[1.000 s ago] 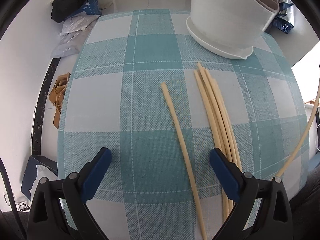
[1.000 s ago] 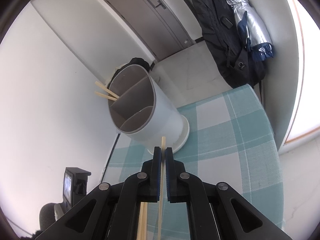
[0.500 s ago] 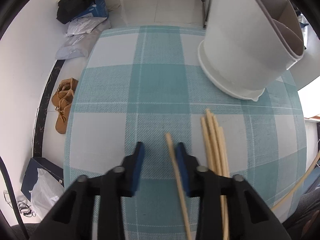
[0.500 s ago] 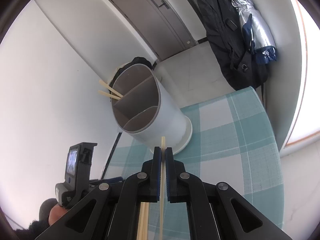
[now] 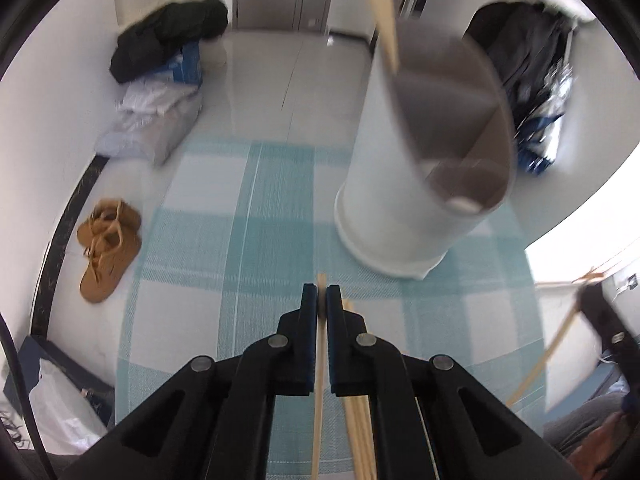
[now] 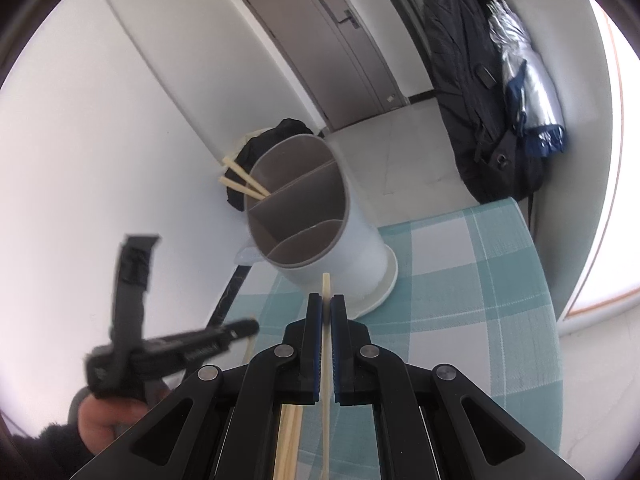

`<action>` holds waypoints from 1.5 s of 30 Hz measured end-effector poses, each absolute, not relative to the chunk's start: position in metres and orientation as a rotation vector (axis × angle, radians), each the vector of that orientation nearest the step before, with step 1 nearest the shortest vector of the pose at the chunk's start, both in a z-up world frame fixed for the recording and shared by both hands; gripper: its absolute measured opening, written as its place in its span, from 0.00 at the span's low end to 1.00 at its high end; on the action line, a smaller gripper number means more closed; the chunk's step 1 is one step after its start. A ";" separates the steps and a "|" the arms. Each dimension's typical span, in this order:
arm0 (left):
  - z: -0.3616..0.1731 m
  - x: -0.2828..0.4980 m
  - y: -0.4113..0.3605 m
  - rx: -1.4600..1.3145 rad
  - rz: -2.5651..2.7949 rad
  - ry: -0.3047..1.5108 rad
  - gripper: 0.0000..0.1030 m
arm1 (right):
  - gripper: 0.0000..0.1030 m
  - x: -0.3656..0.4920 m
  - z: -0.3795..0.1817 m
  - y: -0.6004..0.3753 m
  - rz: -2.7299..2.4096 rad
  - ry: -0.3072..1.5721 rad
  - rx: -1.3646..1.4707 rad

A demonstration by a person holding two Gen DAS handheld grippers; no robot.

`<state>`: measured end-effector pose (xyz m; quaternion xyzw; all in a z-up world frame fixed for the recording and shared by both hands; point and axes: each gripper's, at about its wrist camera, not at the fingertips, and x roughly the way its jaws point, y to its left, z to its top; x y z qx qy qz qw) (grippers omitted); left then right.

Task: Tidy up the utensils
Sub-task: 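Lift the chopstick with the right gripper and carry it over the holder, then lower the held chopstick into the white holder with the right gripper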

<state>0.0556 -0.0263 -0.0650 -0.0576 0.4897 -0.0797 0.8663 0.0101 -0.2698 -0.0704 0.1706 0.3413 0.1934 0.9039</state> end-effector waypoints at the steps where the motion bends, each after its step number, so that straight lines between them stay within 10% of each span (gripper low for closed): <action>1: -0.058 0.052 -0.026 -0.129 -0.181 0.997 0.01 | 0.03 0.007 -0.068 -0.266 0.405 0.696 0.334; 45: 0.040 0.015 -0.067 -0.015 -0.460 0.852 0.01 | 0.03 -0.045 -0.018 -0.235 0.260 0.421 0.182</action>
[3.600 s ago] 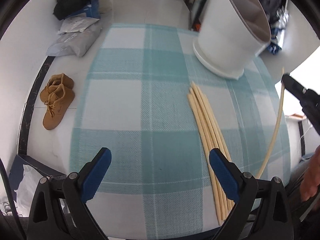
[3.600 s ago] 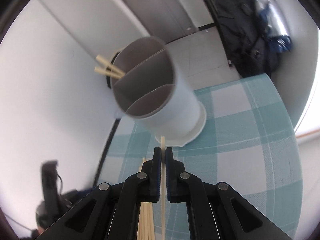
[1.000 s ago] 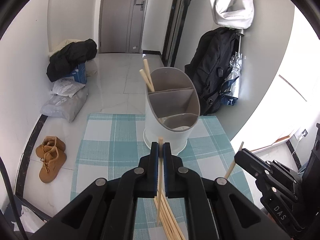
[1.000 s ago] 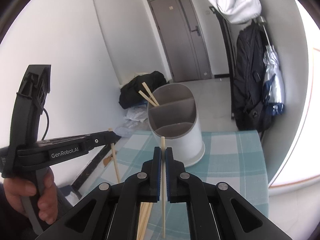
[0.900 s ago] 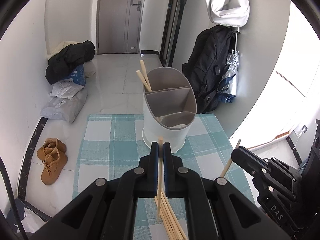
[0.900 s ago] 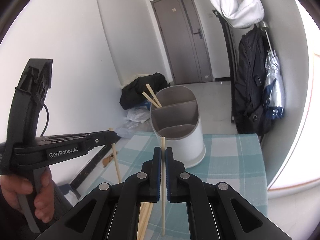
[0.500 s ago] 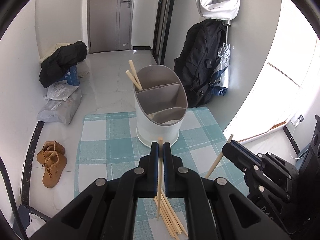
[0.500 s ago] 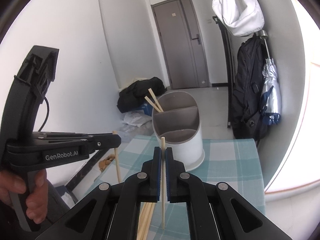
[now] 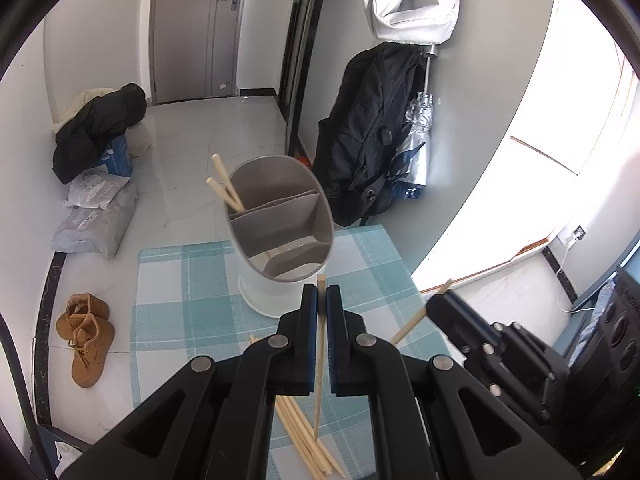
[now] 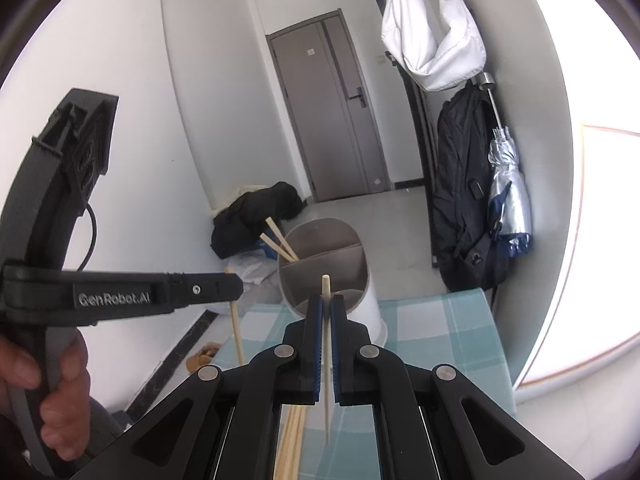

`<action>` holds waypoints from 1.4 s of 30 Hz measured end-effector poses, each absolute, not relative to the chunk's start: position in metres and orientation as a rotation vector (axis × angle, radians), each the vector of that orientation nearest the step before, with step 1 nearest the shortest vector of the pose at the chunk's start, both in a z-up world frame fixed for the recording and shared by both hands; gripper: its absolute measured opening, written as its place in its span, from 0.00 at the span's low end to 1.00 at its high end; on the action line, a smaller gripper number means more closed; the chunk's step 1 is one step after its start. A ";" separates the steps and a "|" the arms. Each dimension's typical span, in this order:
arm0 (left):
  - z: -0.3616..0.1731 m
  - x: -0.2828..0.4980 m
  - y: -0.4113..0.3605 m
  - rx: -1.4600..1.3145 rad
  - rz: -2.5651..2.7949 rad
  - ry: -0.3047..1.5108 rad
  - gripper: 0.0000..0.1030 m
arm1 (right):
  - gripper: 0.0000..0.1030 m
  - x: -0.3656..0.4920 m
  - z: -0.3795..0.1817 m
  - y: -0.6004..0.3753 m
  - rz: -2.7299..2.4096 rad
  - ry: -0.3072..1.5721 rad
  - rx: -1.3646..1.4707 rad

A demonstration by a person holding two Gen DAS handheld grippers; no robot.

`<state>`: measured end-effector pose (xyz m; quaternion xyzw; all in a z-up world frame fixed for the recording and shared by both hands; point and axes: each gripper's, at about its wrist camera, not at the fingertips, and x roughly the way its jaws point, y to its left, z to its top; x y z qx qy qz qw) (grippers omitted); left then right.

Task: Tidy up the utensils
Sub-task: 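Lower the held chopstick into the white holder with the right gripper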

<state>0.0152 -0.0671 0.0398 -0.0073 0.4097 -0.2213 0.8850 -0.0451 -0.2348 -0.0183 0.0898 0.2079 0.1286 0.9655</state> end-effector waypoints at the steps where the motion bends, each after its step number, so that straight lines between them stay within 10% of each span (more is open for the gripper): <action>1: 0.043 0.016 -0.070 -0.009 -0.466 0.855 0.01 | 0.03 -0.044 -0.017 -0.235 0.260 0.420 0.183; 42: 0.144 0.160 -0.035 -0.209 -0.327 0.645 0.01 | 0.03 0.121 0.118 -0.225 0.472 0.315 0.061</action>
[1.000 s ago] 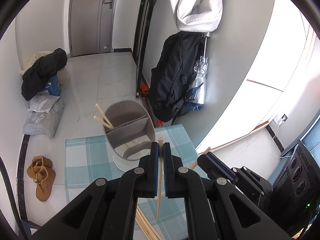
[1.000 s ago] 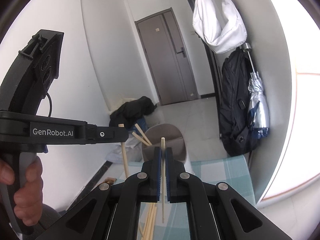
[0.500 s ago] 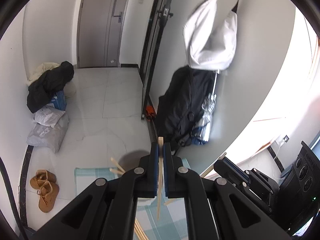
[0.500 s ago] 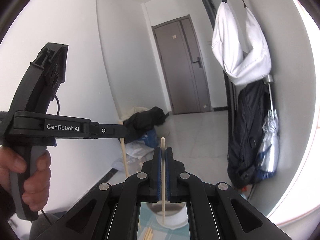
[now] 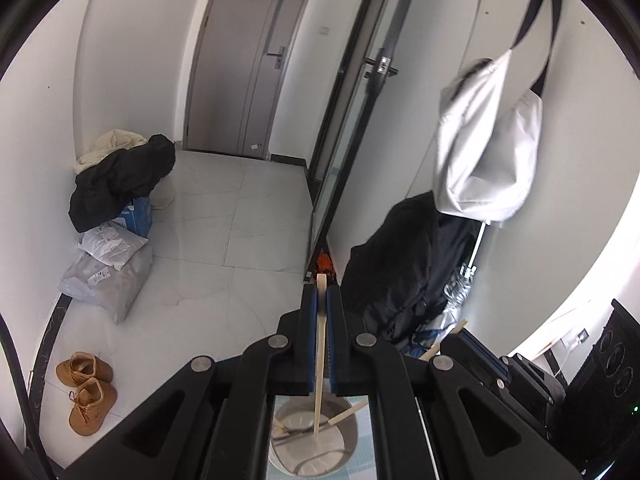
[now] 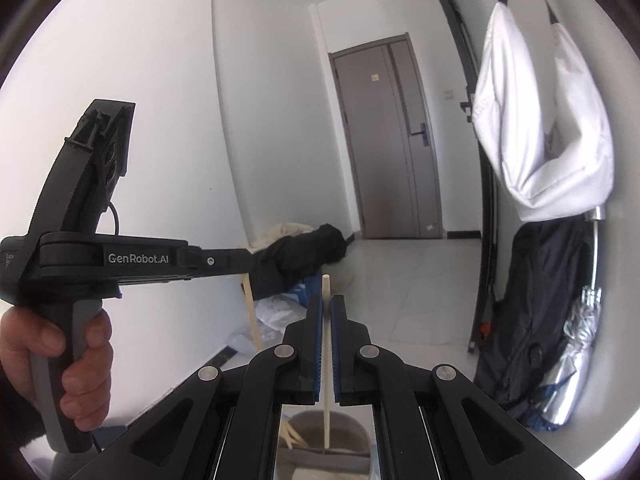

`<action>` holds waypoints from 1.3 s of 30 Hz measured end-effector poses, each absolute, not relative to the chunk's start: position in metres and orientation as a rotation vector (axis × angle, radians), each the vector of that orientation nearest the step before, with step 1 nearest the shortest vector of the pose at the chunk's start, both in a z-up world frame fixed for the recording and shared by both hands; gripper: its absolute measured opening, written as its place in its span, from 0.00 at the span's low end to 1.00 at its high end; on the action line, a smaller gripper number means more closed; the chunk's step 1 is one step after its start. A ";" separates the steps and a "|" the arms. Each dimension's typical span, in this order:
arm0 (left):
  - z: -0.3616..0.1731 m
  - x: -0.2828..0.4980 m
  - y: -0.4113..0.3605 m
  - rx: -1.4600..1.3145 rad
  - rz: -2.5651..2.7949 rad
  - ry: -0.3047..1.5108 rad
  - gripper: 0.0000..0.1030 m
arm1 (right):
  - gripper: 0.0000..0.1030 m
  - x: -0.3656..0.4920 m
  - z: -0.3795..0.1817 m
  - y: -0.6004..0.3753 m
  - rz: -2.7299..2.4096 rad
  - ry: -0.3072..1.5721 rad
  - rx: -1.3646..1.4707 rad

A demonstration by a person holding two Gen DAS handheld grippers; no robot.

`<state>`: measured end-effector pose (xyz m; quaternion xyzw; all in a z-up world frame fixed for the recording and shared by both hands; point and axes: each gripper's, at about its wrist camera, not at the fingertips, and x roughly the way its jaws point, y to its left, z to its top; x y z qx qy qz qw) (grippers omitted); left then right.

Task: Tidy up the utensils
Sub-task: 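Lower the held chopstick into the white holder with the right gripper, then open the right gripper and raise it away from the holder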

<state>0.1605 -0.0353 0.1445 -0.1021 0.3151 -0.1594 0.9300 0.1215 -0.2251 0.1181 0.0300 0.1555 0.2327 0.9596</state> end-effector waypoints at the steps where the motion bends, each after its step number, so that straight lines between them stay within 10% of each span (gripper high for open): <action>1: 0.141 0.164 -0.034 -0.217 -0.321 0.644 0.01 | 0.03 0.128 0.115 -0.221 0.476 0.321 0.051; 18: 0.088 0.189 -0.027 -0.192 -0.314 0.735 0.04 | 0.05 0.163 0.062 -0.189 0.529 0.453 -0.087; 23: 0.085 0.184 -0.012 -0.223 -0.275 0.783 0.32 | 0.08 0.157 0.055 -0.194 0.547 0.482 -0.045; 39: 0.108 0.109 0.000 -0.165 -0.117 0.693 0.59 | 0.40 0.098 0.065 -0.223 0.475 0.460 0.063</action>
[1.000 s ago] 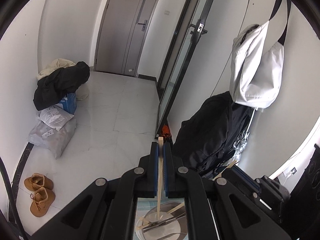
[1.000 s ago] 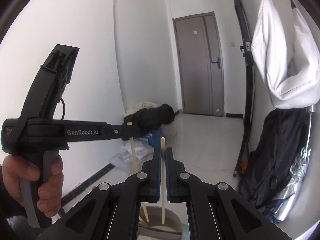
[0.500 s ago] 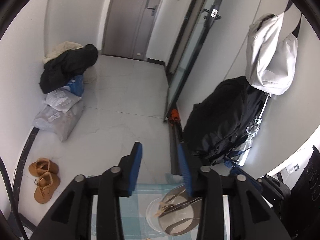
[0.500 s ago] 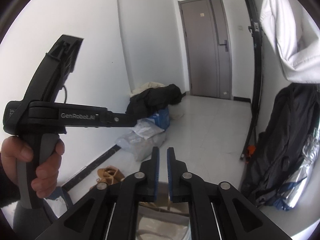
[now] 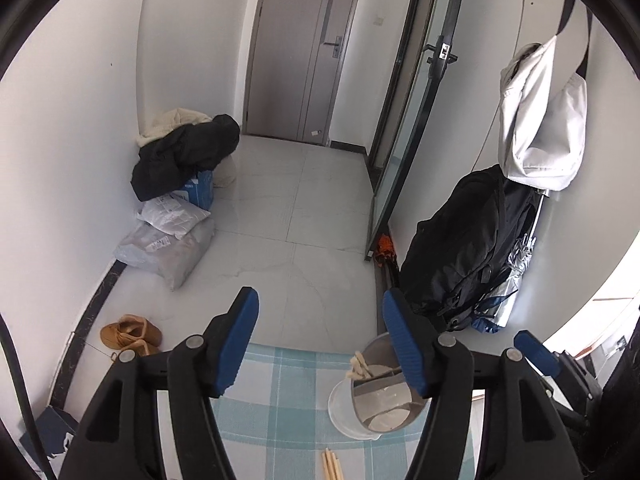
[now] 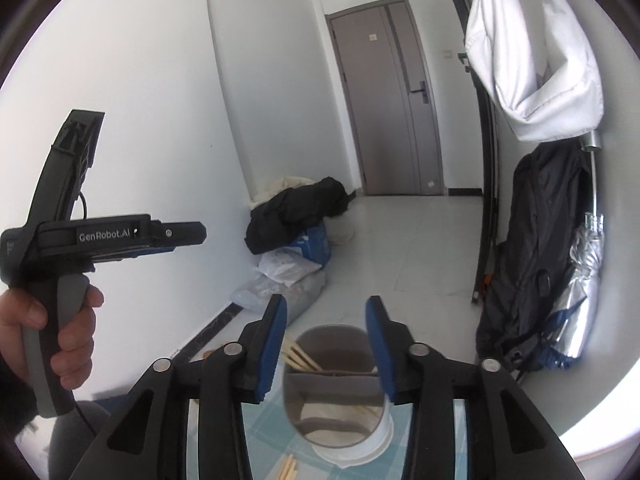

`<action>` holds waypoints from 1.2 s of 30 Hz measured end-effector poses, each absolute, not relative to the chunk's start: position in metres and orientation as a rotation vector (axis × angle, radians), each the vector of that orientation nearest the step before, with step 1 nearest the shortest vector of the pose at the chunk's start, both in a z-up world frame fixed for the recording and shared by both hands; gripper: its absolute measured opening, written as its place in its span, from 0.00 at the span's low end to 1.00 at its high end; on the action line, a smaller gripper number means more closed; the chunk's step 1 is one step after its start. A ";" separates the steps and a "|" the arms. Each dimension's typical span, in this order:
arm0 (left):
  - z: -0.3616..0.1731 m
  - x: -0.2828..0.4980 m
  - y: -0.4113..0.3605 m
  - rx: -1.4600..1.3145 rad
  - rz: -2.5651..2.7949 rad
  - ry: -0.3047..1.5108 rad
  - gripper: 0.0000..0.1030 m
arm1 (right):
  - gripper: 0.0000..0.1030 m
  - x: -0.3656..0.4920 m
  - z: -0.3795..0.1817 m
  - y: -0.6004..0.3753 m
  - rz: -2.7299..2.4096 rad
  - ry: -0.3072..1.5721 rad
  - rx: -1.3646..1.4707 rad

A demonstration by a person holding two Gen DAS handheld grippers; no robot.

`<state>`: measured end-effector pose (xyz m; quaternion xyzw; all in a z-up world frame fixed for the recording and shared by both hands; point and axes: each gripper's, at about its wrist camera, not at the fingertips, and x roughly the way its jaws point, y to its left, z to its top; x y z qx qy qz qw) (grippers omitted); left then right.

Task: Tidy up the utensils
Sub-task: 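Open the right gripper and raise it away from the holder, then lower the open right gripper onto the remaining wooden chopsticks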

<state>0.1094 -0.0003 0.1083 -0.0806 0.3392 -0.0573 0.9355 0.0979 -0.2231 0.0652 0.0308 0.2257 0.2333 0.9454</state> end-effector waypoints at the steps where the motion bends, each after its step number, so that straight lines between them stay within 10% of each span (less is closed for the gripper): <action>1: 0.109 0.105 -0.001 -0.159 -0.117 0.689 0.60 | 0.40 0.092 0.067 -0.224 0.474 0.454 0.067; 16: 0.103 0.036 -0.008 -0.072 -0.069 0.614 0.81 | 0.71 0.012 0.068 -0.227 0.389 0.420 0.060; 36: 0.046 -0.018 0.001 -0.059 -0.099 0.632 0.83 | 0.76 -0.052 0.010 -0.221 0.281 0.489 0.038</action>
